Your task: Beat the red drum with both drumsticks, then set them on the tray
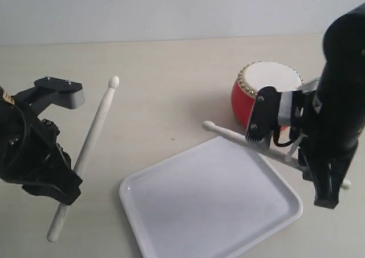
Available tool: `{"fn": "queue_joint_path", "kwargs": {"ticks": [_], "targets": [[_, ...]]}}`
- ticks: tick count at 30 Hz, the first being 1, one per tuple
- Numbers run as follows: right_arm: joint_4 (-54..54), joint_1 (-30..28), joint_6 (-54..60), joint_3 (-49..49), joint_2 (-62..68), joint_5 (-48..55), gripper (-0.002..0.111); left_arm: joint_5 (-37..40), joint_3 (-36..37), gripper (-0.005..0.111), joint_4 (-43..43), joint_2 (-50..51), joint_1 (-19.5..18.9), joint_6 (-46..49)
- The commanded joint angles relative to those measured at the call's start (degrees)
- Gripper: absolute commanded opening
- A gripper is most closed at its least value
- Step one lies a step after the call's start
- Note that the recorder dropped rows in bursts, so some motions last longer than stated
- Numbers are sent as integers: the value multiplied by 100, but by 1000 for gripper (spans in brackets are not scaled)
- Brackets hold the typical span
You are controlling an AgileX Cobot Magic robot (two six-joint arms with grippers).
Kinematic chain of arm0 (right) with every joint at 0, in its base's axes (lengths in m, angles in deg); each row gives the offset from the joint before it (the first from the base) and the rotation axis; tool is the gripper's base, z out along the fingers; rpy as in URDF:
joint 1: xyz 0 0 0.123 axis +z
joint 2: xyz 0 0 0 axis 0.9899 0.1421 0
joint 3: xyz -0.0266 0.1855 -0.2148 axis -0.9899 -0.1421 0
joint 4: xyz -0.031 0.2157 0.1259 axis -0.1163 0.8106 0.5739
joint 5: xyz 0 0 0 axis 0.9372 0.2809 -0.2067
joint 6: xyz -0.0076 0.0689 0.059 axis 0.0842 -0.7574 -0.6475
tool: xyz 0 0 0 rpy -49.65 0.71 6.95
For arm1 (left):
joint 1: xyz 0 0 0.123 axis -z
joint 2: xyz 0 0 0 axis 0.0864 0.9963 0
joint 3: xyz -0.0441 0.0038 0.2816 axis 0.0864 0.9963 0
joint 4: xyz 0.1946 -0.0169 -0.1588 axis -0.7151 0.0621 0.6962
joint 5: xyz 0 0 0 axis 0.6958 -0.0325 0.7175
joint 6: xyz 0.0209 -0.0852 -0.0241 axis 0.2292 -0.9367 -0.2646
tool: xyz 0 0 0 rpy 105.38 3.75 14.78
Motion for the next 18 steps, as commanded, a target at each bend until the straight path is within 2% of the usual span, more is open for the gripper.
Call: {"fn": "queue_joint_path", "kwargs": {"ticks": [1, 5, 8, 14, 18], "targets": [[-2121, 864, 180, 341, 400, -1026, 0, -293, 363, 0, 212, -284, -27, 23], [-2876, 1407, 180, 449, 745, -1379, 0, -376, 509, 0, 125, -597, -27, 23], [-2889, 1698, 180, 449, 1016, -1431, 0, -363, 519, 0, 76, -762, -100, 14], [-2954, 2038, -76, 449, 1499, -1506, 0, -363, 519, 0, 88, -904, -357, 14], [-3169, 2067, -377, 449, 1765, -1506, 0, -363, 519, 0, 100, -904, -356, 14]]}}
